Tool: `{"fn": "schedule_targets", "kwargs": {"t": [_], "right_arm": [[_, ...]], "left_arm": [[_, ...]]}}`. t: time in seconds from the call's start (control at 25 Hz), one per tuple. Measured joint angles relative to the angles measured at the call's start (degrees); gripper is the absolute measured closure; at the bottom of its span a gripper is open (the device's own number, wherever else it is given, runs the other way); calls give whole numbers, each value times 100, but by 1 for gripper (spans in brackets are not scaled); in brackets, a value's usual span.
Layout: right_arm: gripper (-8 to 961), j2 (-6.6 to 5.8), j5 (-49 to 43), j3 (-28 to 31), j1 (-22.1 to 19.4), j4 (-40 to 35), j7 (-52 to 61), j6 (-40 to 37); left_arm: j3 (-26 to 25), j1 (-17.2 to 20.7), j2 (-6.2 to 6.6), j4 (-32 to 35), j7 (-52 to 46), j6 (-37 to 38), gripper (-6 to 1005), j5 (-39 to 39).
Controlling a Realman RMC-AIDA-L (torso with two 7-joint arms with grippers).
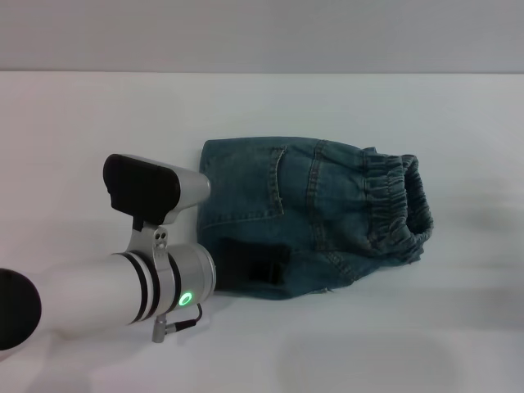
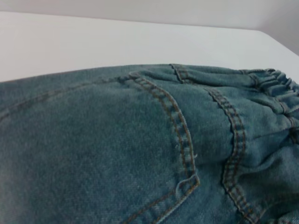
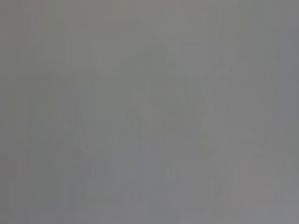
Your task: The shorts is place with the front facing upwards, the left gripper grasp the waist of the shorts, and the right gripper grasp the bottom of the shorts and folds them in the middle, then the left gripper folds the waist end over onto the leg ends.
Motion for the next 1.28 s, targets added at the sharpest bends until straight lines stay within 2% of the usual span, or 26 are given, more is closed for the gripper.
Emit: {"fn": "schedule_targets", "kwargs": {"t": [1.16,1.28], "right_arm": [[953,0,0,-79,-2,27,5,42],[952,0,0,-79,-6,27,6,43]], "left_arm": [[-27,-333,-3,201,52,236,986,-10],[15,-253,10,-59,53,187,985,1]]}}
